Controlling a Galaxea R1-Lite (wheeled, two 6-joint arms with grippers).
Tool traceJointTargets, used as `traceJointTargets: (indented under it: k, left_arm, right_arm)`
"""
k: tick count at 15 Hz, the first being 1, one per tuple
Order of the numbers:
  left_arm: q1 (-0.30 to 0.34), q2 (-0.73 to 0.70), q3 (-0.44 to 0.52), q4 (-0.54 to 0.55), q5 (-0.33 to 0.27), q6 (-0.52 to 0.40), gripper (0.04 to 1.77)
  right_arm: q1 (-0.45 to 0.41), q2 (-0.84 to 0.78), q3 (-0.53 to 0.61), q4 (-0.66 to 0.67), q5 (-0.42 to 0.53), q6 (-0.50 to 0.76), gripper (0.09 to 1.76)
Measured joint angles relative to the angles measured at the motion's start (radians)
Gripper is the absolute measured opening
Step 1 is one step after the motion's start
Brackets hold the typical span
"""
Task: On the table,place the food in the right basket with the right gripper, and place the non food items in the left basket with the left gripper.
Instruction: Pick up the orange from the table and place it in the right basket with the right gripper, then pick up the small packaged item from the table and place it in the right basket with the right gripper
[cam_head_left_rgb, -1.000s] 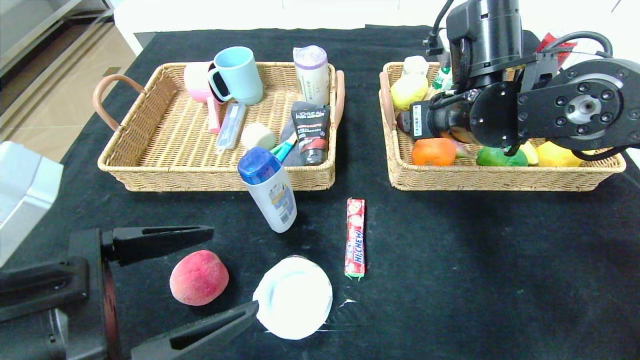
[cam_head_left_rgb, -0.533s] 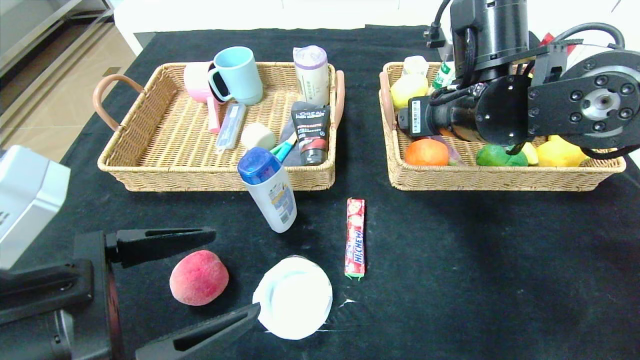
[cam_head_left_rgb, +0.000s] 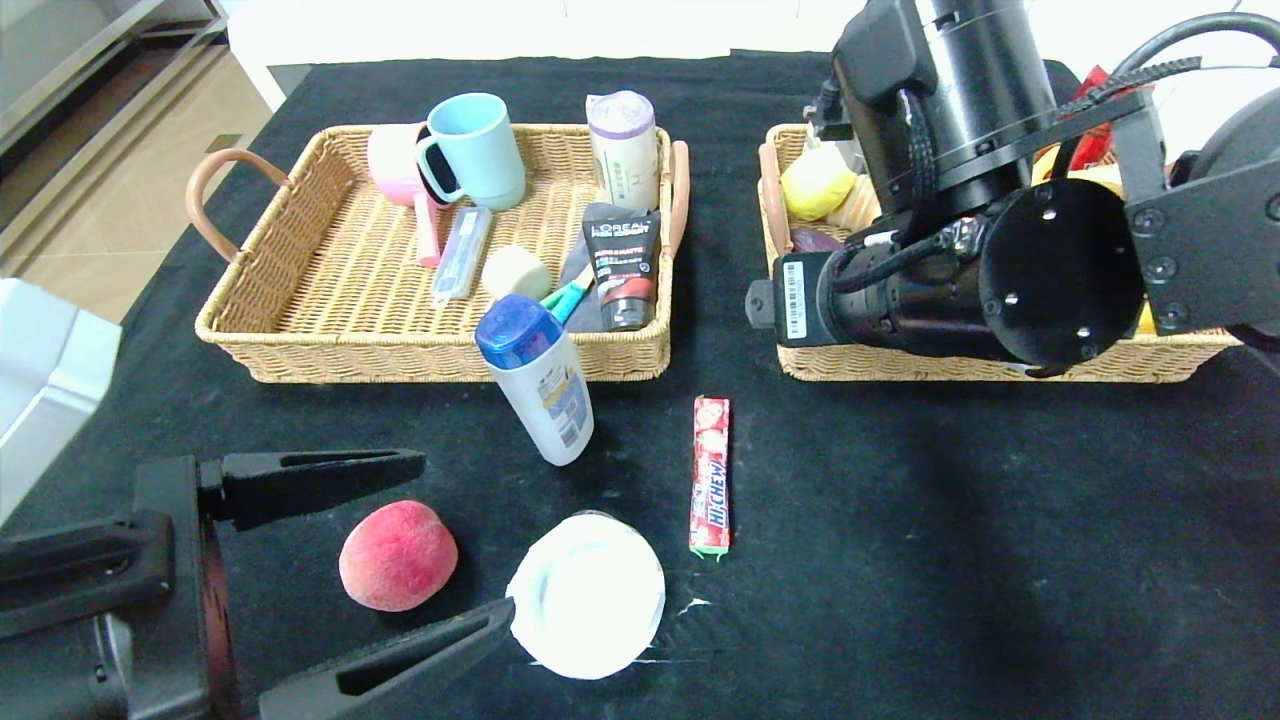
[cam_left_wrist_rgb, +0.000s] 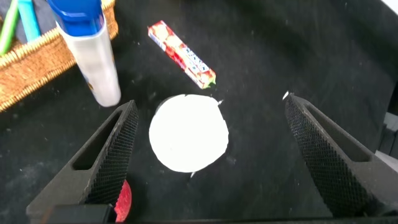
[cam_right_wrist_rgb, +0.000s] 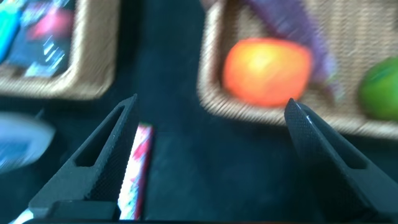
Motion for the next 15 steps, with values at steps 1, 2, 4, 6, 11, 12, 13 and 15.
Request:
traceJointTargets:
  k: [1,2,4,6,11,12,13,15]
  left_arm:
    - [0.000,-0.005,-0.003,0.000,0.001,0.000,1.72]
    - [0.001,-0.010,-0.005,0.000,0.002,0.000,1.72]
    - [0.001,-0.017,-0.006,0.000,0.002,0.001,1.72]
    - [0.001,-0.024,-0.007,0.000,0.002,0.002,1.72]
    - [0.006,-0.034,-0.008,-0.001,0.003,0.001,1.72]
    - [0.011,-0.035,-0.011,-0.001,0.003,0.001,1.72]
    - [0.014,-0.039,-0.015,-0.001,0.003,0.000,1.72]
    - [0.016,-0.046,-0.018,0.003,0.002,0.001,1.72]
  right_arm:
    - [0.023,0.004,0.000,0.006,0.000,0.016,1.69]
    - [0.039,0.009,0.001,0.007,0.000,0.023,1.69]
    - [0.065,0.026,0.004,0.011,-0.003,0.047,1.69]
    - [0.087,0.045,0.005,0.042,-0.019,0.081,1.70]
    - [0.109,0.080,0.004,0.048,-0.035,0.127,1.70]
    - [0.109,0.085,0.007,0.048,-0.035,0.144,1.70]
    - [0.109,0.090,0.013,0.048,-0.036,0.157,1.70]
    - [0.110,0.101,0.023,0.048,-0.039,0.179,1.70]
